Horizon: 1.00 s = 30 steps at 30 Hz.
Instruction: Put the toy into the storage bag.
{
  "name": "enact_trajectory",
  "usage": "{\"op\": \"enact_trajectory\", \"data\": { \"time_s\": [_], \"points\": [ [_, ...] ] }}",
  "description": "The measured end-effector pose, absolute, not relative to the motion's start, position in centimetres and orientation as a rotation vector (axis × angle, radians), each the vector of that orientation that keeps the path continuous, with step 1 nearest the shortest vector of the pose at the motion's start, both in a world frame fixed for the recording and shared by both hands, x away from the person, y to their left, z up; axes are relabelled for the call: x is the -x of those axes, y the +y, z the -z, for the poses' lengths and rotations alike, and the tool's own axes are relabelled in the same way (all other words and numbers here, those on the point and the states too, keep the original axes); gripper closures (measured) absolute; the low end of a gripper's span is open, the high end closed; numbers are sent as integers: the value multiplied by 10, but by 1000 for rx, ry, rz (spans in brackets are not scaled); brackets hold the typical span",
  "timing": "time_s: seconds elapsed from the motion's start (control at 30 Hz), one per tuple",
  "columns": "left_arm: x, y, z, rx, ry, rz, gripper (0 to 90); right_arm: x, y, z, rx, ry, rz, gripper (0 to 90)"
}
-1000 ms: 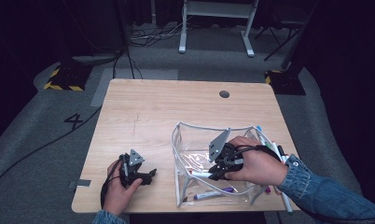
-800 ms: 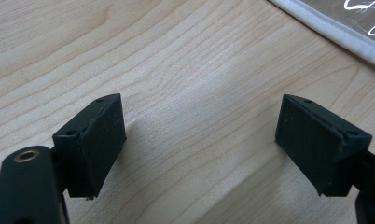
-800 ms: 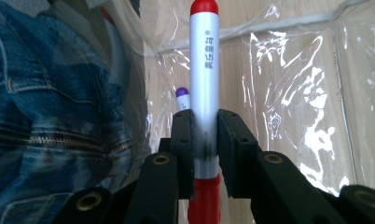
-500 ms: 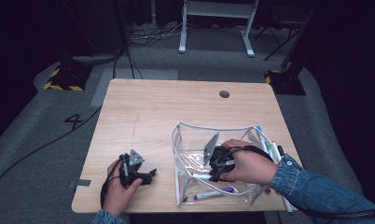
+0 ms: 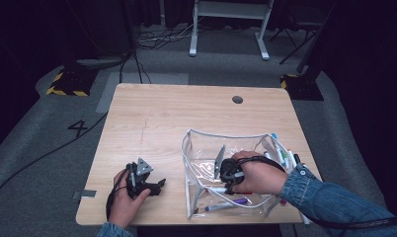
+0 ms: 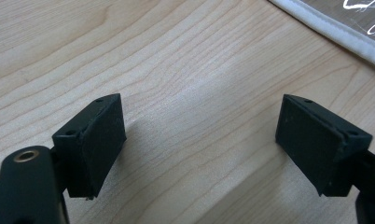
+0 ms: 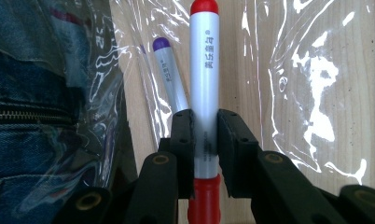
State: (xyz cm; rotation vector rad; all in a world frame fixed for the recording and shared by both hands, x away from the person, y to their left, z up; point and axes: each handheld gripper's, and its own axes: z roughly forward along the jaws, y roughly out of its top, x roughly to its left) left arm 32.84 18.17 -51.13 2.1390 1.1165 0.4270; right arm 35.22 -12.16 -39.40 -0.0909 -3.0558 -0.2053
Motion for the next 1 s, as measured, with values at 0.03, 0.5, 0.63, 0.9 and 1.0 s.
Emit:
{"op": "enact_trajectory", "data": {
  "time_s": [0.03, 0.5, 0.63, 0.9, 1.0],
  "points": [
    [-328, 182, 511, -2139, 1116, -427, 162, -352, -122, 394, 83, -3054, 215, 766],
    [-328, 182, 511, -2140, 1116, -425, 159, -351, -131, 363, 201, -3104, 638, 481],
    [-329, 181, 511, -2141, 1115, -426, 156, -349, -141, 346, 258, -3108, 777, 483],
    [-329, 181, 511, -2142, 1114, -433, 152, -348, -173, 309, 408, -3116, 966, 522],
    [-329, 181, 511, -2142, 1114, -433, 152, -350, -190, 299, 498, -3104, 1040, 534]
  ]
}}
